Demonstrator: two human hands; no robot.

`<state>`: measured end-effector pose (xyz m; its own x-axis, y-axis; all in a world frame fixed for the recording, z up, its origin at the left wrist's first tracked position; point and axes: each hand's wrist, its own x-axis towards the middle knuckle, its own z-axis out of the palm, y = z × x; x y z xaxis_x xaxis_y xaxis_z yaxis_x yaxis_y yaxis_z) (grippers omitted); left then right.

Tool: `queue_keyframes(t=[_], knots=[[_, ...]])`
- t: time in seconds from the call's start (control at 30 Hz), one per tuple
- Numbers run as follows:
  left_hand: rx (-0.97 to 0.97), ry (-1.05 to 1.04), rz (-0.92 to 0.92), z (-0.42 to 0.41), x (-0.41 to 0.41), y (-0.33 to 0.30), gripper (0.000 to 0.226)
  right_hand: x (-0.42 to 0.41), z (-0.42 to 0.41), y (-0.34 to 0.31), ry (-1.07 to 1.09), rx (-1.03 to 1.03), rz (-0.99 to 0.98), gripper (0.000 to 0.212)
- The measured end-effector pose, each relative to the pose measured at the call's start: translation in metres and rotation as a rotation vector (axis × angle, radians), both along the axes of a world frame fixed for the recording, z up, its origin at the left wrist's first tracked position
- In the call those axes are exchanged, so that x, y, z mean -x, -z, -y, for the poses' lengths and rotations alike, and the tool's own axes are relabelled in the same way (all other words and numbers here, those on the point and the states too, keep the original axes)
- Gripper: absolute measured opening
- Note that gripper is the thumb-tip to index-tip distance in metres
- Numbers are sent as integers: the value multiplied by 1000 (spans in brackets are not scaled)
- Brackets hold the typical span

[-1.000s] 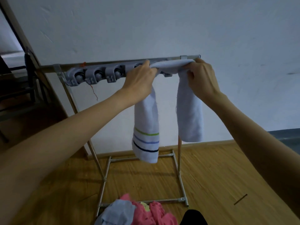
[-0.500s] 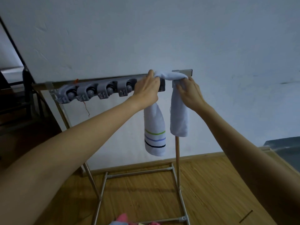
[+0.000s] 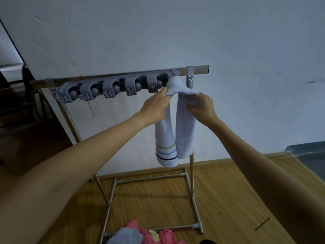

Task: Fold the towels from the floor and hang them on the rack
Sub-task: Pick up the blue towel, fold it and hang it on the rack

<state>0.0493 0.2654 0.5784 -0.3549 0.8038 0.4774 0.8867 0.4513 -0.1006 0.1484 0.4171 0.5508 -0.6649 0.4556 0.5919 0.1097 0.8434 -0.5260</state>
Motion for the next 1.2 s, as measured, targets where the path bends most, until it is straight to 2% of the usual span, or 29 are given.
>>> queue_keyframes(t=[0.07, 0.2, 0.3, 0.47, 0.63, 0.8, 0.93, 1.07, 1.2], knots=[[-16, 29, -31, 4, 4, 10, 50, 1, 1, 8, -5, -40, -22, 28], [-90, 101, 3, 16, -1, 32, 31, 2, 0, 34, -32, -185, -42, 25], [-162, 142, 33, 23, -6, 57, 35, -3, 4, 47, -39, -265, -60, 28], [-169, 158, 140, 30, -10, 97, 42, -3, 6, 54, -53, -208, 24, 35], [-67, 157, 235, 31, -7, 122, 47, -3, 0, 64, -48, -180, 65, 36], [79, 146, 428, 32, -3, 141, 57, -6, 2, 83, -8, -160, 109, 37], [182, 106, 579, 35, -4, 151, 68, -10, 8, 112, -26, -273, 171, 33], [144, 71, 695, 36, -1, 152, 70, -6, 16, 133, -82, -252, 331, 39], [91, 38, 673, 35, 8, 150, 67, -4, 22, 144, -104, -230, 405, 44]])
